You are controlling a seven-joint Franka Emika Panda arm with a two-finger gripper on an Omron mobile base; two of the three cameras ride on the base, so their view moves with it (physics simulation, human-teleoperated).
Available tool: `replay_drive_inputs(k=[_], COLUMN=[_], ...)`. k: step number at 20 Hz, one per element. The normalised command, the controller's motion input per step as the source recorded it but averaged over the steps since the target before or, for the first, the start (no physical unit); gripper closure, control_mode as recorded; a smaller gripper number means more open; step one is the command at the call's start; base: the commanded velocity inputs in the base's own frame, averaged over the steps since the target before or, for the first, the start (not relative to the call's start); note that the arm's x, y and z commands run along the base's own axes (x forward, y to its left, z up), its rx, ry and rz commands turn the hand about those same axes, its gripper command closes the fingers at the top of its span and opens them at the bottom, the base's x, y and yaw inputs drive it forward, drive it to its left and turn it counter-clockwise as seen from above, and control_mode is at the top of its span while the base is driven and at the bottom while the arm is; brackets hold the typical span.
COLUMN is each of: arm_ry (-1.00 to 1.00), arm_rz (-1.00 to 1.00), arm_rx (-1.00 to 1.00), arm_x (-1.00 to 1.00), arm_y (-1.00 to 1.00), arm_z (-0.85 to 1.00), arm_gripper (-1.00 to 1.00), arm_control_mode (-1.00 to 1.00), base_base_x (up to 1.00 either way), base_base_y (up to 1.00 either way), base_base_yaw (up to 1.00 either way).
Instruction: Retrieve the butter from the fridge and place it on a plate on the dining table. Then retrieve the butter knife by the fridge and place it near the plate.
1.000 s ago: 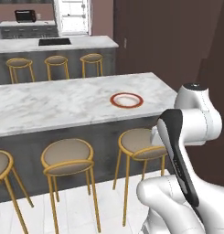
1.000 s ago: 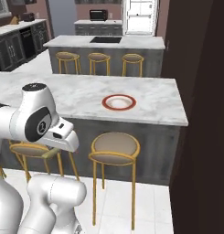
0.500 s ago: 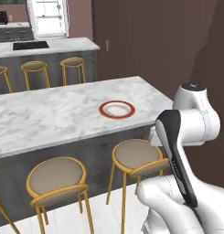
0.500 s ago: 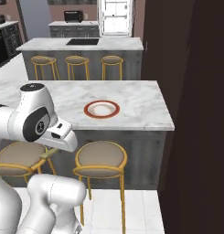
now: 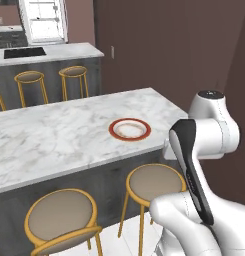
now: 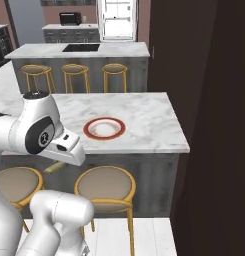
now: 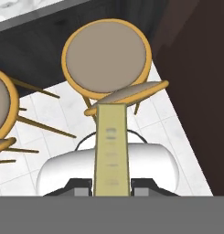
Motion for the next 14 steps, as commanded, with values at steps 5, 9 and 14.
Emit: replay_drive_inputs(k=[5,9,14], arm_ry=[0.0,0.0,0.0], arm_rz=[0.0,0.0,0.0], arm_rx=[0.0,0.0,0.0], arm_x=[0.0,0.0,0.0], arm_y=[0.0,0.0,0.0], arm_z=[0.0,0.0,0.0], arm_gripper=[1.0,1.0,1.0], arm_control_mode=[1.0,1.0,1.0], base_base_x=[0.54,0.42,0.15], base_base_y=[0.0,0.0,0.0], base_base_yaw=[0.0,0.0,0.0])
